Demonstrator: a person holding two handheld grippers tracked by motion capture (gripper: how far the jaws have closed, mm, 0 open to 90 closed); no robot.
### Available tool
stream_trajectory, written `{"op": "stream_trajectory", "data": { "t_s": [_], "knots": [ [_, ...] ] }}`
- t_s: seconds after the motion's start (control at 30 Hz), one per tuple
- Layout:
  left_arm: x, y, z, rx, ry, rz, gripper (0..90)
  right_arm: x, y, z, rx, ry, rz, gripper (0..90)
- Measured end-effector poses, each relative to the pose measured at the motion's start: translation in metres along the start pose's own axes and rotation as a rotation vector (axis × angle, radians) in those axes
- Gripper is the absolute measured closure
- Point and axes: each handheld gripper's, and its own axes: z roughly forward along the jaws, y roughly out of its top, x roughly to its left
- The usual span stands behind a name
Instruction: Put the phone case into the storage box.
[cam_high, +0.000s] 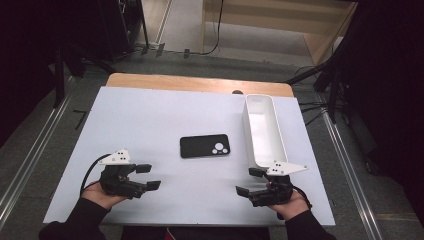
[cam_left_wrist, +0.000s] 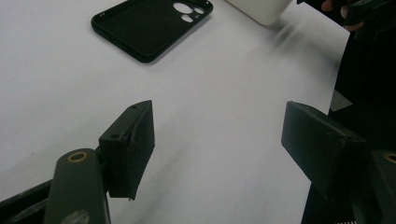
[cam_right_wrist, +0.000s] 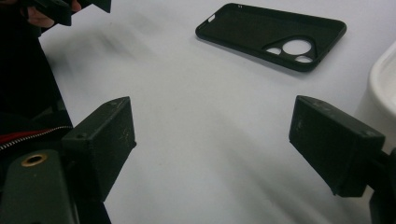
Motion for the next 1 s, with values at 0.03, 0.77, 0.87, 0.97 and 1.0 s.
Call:
{"op": "stream_trajectory", "data": {
  "t_s": [0.03, 0.77, 0.87, 0.97, 1.0],
  "knots": [
    [0.000, 0.000, 0.000, 0.002, 0.001, -0.007, 25.5, 0.000, 0.000, 0.000, 0.002, -0.003, 0.001, 12.9],
    [0.008, 0.016, -0.002, -0.021, 0.052, -0.036, 21.7, 0.000, -0.001, 0.001, 0.027, -0.004, -0.001, 12.9],
    [0.009, 0.020, 0.001, -0.024, 0.050, -0.028, 22.3, 0.000, -0.001, 0.002, 0.028, -0.008, -0.005, 12.9],
    [0.010, 0.024, 0.004, -0.020, 0.050, -0.042, 22.3, 0.000, -0.001, 0.001, 0.029, -0.009, -0.006, 12.9],
    [0.010, 0.026, 0.005, -0.021, 0.054, -0.042, 22.3, 0.000, -0.001, 0.001, 0.029, -0.009, -0.005, 12.9]
  ]
}}
